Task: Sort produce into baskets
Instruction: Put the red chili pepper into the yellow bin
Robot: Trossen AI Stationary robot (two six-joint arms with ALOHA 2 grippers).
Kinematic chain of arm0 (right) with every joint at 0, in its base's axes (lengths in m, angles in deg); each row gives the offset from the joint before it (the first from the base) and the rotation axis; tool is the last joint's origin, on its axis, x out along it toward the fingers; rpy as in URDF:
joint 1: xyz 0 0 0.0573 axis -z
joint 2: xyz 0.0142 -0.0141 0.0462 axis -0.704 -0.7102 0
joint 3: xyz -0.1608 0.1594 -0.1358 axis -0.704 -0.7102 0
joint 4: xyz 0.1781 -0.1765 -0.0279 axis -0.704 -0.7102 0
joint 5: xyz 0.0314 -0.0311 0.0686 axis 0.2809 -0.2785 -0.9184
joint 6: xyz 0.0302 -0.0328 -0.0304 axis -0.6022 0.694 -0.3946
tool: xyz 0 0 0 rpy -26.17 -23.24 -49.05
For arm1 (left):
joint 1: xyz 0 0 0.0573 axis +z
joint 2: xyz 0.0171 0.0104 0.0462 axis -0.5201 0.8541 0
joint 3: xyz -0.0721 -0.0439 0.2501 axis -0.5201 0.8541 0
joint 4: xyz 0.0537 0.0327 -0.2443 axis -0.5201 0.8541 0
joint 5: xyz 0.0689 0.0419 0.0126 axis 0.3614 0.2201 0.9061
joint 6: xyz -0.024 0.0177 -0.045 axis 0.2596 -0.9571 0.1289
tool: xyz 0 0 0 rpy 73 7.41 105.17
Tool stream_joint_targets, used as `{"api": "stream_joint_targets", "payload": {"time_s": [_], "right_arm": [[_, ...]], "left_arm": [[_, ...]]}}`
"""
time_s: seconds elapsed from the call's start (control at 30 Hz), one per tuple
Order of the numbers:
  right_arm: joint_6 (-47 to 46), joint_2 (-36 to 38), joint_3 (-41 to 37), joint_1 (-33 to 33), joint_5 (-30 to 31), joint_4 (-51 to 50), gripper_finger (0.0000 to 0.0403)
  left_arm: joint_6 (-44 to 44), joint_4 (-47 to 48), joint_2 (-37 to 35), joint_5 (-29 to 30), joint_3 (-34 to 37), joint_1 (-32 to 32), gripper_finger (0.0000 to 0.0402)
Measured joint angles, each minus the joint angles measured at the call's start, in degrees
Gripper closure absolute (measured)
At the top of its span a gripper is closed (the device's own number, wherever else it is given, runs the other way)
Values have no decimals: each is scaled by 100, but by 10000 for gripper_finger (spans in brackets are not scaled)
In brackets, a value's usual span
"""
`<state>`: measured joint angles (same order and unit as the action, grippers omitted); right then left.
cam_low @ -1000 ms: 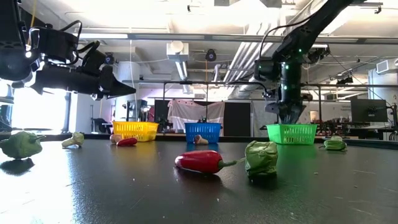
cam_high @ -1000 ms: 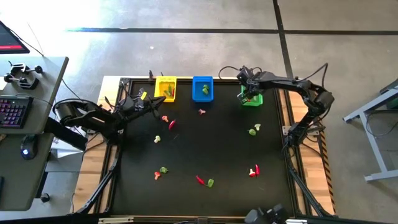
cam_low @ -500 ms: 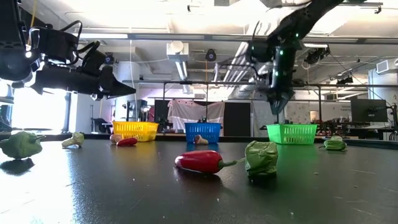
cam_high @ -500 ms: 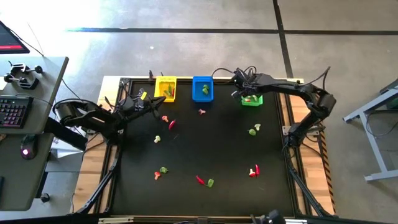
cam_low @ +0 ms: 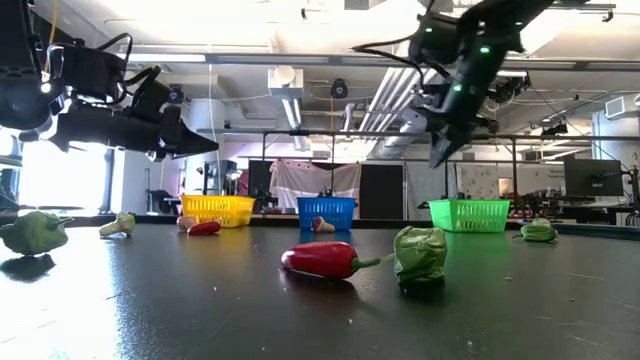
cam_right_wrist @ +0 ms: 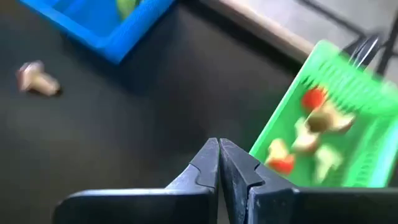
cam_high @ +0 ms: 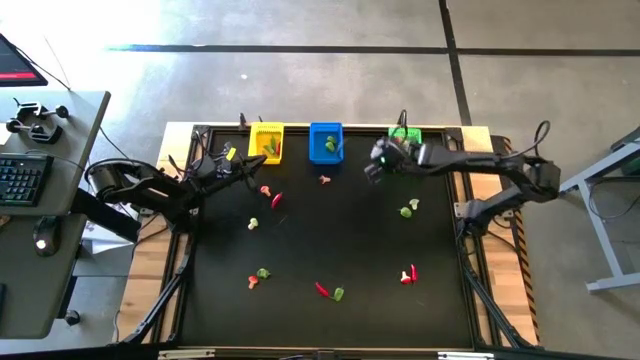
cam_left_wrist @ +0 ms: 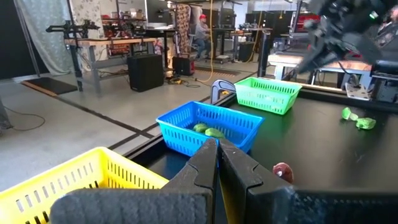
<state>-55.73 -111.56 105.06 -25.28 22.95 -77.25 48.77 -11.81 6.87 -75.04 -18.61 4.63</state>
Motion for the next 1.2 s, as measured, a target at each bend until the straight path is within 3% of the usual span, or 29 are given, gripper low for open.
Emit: {"api": "stream_joint_targets", "payload": {"time_s": [0.17,0.4,0.53,0.7,0.87,1.07,1.2], "right_arm": [[-1407,557,-771,-854,-535,-157,402],[-4163,1281,-1261,-2722,-1665,-968,403],[-5654,1264,-1250,-3745,-2297,-1081,402],[-7031,1074,-1248,-4537,-2713,-1093,397],[-7707,679,-1246,-4852,-3137,-1141,343],[-7647,146,-1243,-4876,-3711,-1137,261],[-7671,11,-1243,-4874,-3711,-1137,242]], "left_arm": [[0,0,0,-121,0,0,401],[0,0,-1,-123,0,0,401],[0,-2,0,-123,0,0,401],[3,17,-1,-121,-16,0,401],[15,24,0,-136,-103,0,401],[17,42,-2,-169,-181,0,401],[37,85,0,-173,-181,0,401]]}}
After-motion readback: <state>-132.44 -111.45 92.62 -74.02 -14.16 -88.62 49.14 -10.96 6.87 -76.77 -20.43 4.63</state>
